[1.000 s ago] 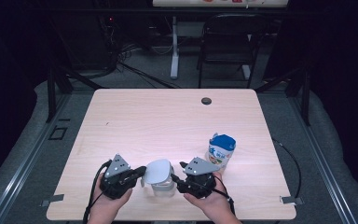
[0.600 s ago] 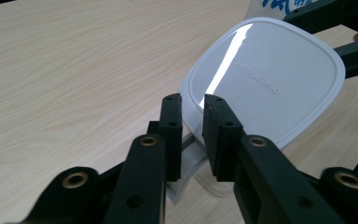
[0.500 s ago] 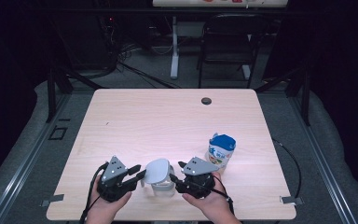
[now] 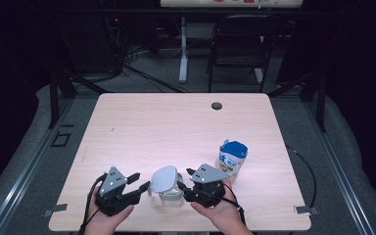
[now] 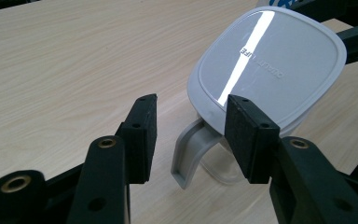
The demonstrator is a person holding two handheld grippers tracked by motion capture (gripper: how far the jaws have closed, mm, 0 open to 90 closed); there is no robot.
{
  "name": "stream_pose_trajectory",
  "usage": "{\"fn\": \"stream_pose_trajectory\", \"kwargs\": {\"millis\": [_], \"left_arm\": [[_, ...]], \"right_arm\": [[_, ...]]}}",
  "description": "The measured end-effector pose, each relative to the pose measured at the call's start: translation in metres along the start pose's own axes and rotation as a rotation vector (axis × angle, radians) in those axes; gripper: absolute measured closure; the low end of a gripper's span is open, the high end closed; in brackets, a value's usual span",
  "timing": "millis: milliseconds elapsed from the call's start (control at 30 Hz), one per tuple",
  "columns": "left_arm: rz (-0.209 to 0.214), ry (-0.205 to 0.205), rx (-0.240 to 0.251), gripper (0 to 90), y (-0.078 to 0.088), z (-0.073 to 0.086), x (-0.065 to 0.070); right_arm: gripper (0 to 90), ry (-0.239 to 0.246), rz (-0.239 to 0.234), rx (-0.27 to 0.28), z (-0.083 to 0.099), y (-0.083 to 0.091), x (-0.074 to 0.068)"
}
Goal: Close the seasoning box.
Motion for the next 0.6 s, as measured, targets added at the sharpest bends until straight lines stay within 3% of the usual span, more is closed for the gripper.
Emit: {"fn": "stream_pose_trajectory", "kwargs": {"millis": [600], "left_arm": [[0.033, -0.013, 0.012, 49.0, 0.004, 0.017, 0.008]], "right_arm": [[50.2, 0.007, 0.01, 0.018, -0.009, 0.005, -0.001]]}}
Point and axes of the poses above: each handheld gripper's, and its own axes: y roughly backward along the jaws, z roughly out of its underside, x roughly to its right, the point moved 4 cm from there along -y, roughly forward along the jaws, and after that the axes turned 8 degrees about -x, right-handed, at the moved point
